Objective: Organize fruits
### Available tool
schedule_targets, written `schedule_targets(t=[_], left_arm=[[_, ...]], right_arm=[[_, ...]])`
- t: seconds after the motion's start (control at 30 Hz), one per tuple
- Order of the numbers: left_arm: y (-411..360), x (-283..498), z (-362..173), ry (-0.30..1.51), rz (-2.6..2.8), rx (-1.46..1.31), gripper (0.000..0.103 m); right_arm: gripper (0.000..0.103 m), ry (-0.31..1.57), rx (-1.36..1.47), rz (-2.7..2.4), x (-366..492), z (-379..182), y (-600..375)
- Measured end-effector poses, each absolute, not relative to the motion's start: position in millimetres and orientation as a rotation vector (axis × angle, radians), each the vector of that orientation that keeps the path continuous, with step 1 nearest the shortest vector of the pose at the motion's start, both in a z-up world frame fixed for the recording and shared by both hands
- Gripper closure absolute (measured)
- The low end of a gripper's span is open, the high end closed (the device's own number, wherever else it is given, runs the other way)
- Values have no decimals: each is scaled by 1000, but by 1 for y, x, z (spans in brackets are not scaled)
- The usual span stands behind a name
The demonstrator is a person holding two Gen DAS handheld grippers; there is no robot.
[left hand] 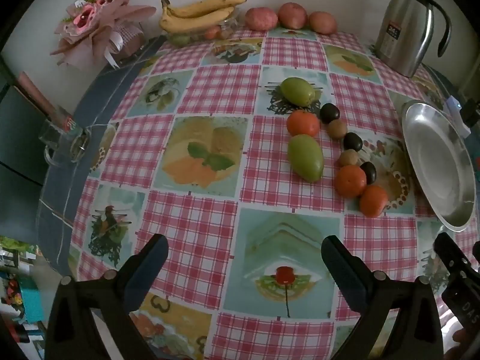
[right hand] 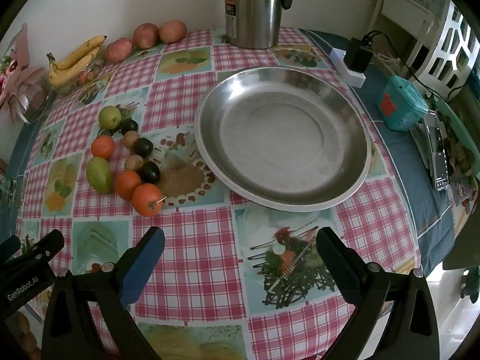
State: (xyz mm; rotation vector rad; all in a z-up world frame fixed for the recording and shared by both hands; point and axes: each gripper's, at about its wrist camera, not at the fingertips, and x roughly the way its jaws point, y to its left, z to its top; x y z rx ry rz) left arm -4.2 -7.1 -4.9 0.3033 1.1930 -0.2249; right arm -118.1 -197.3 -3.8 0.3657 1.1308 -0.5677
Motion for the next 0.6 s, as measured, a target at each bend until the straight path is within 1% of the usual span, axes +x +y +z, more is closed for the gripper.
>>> schedule_targets(t=[0.6], left_arm=[[-5,-5,-5,1199,-228,298,0]], right_arm=[[2,1137,364,-568,-117,-5,-198]])
